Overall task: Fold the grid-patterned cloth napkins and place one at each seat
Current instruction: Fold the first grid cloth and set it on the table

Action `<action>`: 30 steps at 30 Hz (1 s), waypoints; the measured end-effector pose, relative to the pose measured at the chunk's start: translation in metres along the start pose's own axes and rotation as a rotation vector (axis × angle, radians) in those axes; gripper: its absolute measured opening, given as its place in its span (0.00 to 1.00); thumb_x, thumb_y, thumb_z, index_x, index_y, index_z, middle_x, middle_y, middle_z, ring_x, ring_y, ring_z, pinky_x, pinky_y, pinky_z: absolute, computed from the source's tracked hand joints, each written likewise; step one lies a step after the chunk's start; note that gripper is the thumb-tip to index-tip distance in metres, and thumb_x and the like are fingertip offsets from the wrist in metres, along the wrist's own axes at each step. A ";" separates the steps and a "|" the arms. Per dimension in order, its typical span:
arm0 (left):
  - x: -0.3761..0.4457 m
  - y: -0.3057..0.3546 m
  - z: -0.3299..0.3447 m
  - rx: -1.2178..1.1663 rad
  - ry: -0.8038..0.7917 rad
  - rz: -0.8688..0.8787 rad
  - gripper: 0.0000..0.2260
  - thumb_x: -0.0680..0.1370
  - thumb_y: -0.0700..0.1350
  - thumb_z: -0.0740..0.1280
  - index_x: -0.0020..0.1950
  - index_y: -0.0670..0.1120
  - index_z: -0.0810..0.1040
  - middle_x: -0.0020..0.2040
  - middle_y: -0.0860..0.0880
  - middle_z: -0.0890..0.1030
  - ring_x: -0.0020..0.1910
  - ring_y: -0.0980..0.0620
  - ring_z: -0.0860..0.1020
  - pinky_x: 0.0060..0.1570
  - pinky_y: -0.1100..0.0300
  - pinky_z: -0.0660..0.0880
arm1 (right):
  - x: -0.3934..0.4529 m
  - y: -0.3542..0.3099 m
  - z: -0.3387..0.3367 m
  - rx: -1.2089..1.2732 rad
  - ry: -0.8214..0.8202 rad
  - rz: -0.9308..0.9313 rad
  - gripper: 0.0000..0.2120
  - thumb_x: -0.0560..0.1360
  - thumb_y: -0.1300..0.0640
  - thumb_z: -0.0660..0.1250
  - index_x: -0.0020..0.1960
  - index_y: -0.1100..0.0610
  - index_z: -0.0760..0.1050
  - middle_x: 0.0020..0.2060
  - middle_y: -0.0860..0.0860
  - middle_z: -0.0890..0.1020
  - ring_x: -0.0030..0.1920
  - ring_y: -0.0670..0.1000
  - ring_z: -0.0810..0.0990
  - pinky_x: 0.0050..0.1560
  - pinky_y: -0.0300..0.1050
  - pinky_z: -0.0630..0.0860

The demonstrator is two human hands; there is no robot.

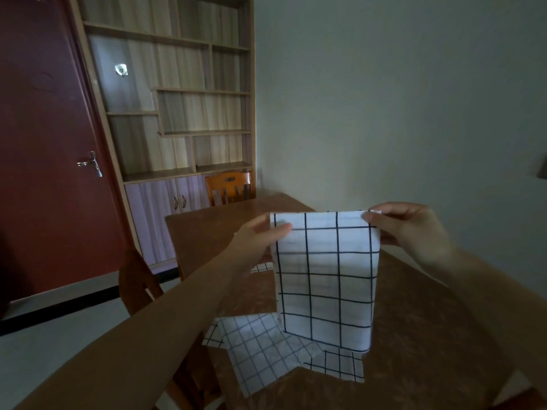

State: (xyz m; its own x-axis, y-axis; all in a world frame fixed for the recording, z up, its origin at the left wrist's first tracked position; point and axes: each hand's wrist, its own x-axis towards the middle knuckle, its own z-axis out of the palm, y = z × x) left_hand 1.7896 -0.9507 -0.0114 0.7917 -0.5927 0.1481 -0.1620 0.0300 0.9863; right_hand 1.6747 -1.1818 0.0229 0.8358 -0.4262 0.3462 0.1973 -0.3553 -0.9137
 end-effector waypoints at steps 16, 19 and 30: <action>0.022 0.061 0.049 0.788 -0.335 0.391 0.23 0.79 0.55 0.65 0.35 0.37 0.74 0.29 0.46 0.66 0.29 0.51 0.65 0.34 0.55 0.62 | -0.007 -0.016 0.002 -0.106 -0.126 -0.156 0.06 0.74 0.61 0.71 0.41 0.63 0.82 0.27 0.58 0.74 0.28 0.51 0.69 0.29 0.38 0.68; 0.029 0.055 0.050 0.691 -0.221 0.484 0.20 0.80 0.48 0.66 0.32 0.39 0.72 0.28 0.50 0.64 0.28 0.54 0.64 0.34 0.56 0.61 | -0.012 -0.008 0.009 -0.085 0.002 -0.179 0.15 0.78 0.54 0.66 0.34 0.59 0.78 0.25 0.48 0.75 0.27 0.45 0.71 0.30 0.36 0.68; 0.031 0.046 0.021 0.425 -0.022 0.398 0.14 0.80 0.49 0.64 0.44 0.39 0.81 0.38 0.48 0.71 0.40 0.54 0.71 0.41 0.66 0.68 | -0.022 0.016 0.006 -0.591 0.116 -0.580 0.26 0.80 0.44 0.57 0.27 0.54 0.63 0.20 0.51 0.67 0.21 0.51 0.67 0.24 0.49 0.67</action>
State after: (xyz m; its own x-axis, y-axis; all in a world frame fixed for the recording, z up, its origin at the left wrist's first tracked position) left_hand 1.7941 -0.9849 0.0369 0.6098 -0.6184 0.4957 -0.6705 -0.0691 0.7387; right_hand 1.6625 -1.1737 -0.0007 0.6201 -0.1124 0.7764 0.2521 -0.9087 -0.3329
